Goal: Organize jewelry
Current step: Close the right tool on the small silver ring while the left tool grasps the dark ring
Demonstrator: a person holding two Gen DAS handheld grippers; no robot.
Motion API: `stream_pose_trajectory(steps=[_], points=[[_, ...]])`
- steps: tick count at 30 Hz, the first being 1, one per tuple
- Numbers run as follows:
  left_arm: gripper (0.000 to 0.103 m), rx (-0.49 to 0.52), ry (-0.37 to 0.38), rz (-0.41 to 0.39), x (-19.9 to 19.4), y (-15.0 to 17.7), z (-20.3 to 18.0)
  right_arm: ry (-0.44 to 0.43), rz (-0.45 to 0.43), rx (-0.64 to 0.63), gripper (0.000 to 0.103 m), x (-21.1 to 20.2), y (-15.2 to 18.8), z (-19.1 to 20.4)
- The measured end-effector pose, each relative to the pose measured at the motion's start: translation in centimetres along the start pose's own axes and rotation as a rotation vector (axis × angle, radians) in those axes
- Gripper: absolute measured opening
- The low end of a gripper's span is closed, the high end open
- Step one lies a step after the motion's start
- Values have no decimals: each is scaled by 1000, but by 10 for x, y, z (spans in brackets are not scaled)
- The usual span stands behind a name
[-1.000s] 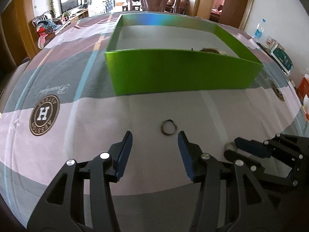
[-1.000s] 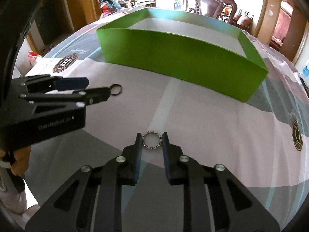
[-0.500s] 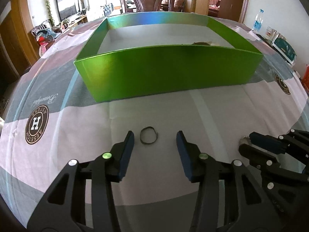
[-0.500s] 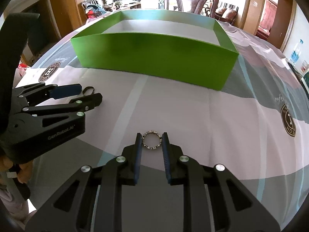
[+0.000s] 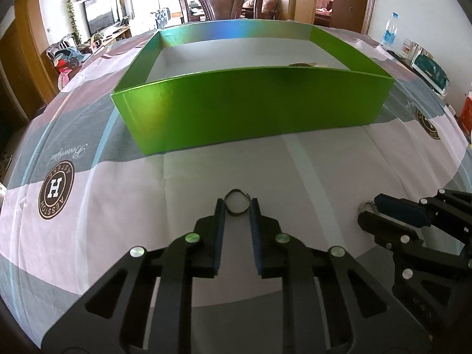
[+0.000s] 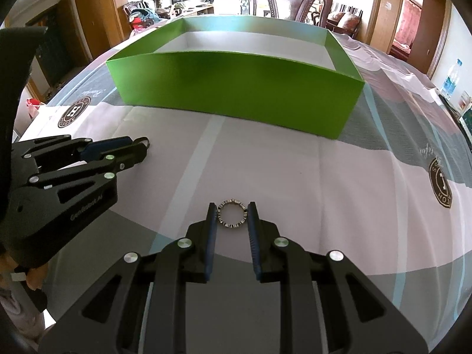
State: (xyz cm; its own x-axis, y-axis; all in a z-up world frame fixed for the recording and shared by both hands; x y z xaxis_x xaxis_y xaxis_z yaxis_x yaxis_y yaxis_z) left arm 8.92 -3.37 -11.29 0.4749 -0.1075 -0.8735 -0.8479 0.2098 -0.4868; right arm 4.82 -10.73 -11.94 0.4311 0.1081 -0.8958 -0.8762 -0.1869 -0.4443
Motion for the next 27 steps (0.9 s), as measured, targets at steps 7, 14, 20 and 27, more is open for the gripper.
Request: stream_pose_trajectory(steps=[7,14,20,27], points=[[17,1,7,-1,-3,4,-1,18,-5,-3,21,-1,0,1],[17,0,9,1,-3,5,-1,19,-6,-3,21,-1,1,1],[17,-16,18,5,-7,11,4,22,-5,-2,21,-1,1,1],[32,-61,34,-12,-16,15,24,39,-7,13,21,-1,3,-4]])
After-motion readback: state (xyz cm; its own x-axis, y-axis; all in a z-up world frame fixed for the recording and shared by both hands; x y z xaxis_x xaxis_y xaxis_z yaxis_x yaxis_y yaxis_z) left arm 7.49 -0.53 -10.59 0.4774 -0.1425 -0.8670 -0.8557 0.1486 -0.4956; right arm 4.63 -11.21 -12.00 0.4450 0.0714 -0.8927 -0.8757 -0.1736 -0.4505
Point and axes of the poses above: each gripper's, at about its wrist camera, not at the fingertips, and x roughly the way its jaws point, z to its left, y to its underside, the point moved 6 cm from there along x, roughly the way its jaws point, and after that the axes turned 7 degrees about z, right-handed, at the moved point
